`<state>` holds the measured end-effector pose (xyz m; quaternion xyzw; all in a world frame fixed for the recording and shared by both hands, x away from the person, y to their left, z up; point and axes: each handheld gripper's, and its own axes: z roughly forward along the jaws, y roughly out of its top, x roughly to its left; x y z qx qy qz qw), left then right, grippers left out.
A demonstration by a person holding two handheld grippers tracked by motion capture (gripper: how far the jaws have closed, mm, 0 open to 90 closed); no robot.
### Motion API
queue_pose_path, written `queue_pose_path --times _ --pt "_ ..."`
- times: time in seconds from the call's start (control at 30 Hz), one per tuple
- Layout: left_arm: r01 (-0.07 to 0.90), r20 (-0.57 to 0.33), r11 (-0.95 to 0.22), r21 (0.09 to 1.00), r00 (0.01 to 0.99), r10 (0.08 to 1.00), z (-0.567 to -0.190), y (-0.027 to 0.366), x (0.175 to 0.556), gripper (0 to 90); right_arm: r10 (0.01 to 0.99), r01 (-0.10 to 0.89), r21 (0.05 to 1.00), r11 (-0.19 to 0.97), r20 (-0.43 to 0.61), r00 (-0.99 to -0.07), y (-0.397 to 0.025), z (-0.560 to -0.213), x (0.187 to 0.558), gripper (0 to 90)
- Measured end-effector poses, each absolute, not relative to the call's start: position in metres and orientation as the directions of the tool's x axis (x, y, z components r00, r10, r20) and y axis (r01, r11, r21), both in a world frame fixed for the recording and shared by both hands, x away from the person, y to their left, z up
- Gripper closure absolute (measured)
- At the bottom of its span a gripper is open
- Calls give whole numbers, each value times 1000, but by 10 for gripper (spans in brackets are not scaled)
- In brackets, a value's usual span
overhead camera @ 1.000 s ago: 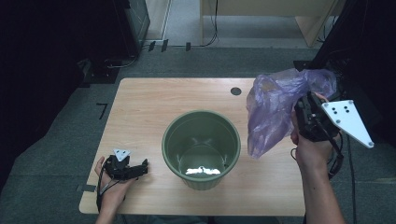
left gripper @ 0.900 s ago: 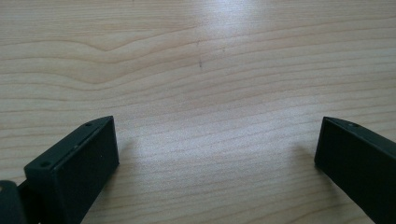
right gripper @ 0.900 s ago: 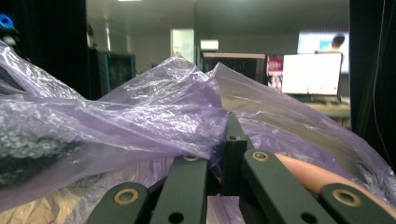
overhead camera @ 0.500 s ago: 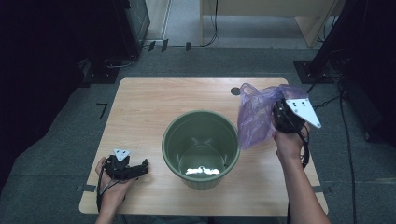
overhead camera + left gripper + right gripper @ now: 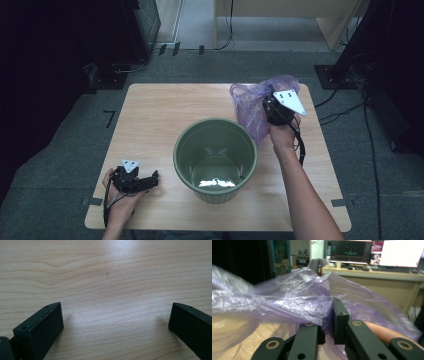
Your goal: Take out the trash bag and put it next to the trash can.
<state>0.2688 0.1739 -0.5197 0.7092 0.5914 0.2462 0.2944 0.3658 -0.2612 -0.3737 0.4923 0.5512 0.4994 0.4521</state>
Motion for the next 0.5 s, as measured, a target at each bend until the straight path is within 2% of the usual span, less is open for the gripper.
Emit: queue_pose_path --times 0.1,0.17,0.27,0.37,0.43,0.5 --pt "694 1 -127 709 179 984 -520 174 269 0 993 112 992 53 -40 -111 -261 -379 368 804" --pt "694 1 -127 709 179 984 -520 174 269 0 994 142 989 27 -11 -112 -270 -384 369 753" --pt "694 1 -128 709 179 984 -520 174 269 0 988 187 982 -7 35 -149 -284 -392 368 628" --pt "694 1 -128 709 180 984 -520 174 269 0 982 221 975 35 8 -189 -288 -399 363 417" --pt "694 2 -128 709 180 984 -520 174 269 0 981 241 967 80 -33 -193 -290 -405 359 344" --pt "694 2 -128 709 180 984 -520 174 269 0 979 259 960 109 -57 -198 -292 -411 354 314"
